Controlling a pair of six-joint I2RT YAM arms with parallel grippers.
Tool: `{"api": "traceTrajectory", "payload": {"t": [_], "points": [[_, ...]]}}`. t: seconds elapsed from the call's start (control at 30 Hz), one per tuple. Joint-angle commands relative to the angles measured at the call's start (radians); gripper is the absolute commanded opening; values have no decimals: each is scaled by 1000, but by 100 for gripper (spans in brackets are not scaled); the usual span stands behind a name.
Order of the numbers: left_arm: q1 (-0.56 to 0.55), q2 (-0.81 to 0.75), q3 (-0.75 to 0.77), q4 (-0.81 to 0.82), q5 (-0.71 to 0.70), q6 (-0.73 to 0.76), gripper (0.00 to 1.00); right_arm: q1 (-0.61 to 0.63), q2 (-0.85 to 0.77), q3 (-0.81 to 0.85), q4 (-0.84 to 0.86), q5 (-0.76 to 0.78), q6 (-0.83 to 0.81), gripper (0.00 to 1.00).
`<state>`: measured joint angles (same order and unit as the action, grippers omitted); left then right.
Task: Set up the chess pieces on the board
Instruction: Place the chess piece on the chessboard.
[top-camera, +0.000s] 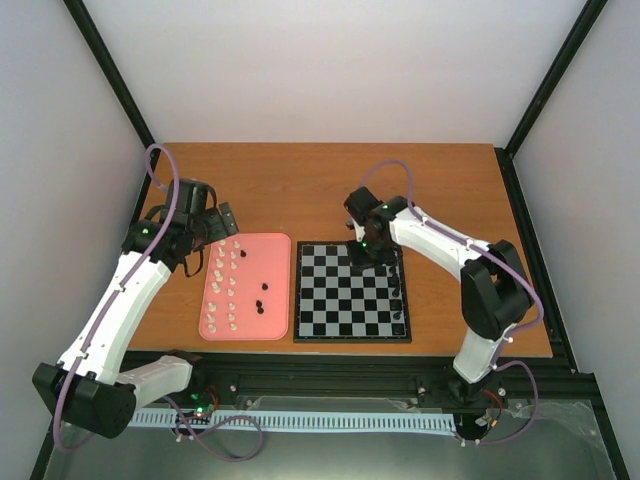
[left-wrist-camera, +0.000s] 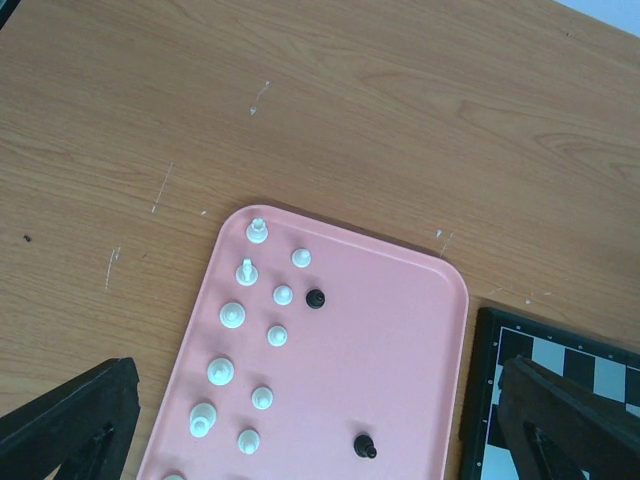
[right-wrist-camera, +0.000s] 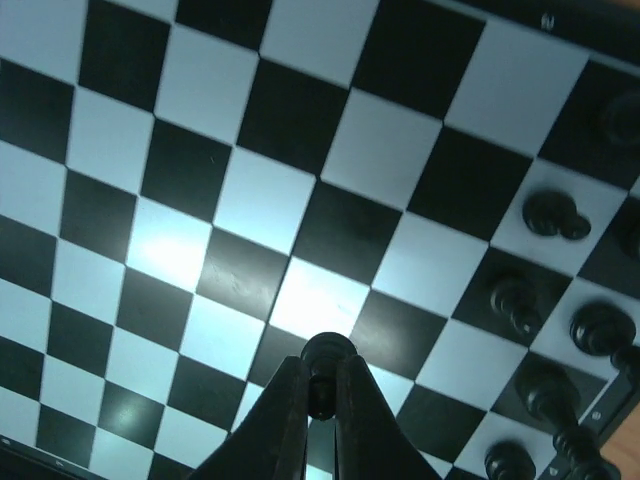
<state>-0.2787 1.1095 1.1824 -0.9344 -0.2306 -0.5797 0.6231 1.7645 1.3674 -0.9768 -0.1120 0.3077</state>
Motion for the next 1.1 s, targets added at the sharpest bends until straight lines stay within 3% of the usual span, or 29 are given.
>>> {"api": "traceTrajectory", "payload": {"t": [0.0,0.63,1.07], "points": [[4,7,-10,21,8,9,100,-16,-78,-71,32,18,19,3],[4,20,-16,27,5,10,100,-70,-117,-240,95,71,26,3],[4,20,-18,29,5,13,100,-88,-106,-260,104,82,19,3]]}}
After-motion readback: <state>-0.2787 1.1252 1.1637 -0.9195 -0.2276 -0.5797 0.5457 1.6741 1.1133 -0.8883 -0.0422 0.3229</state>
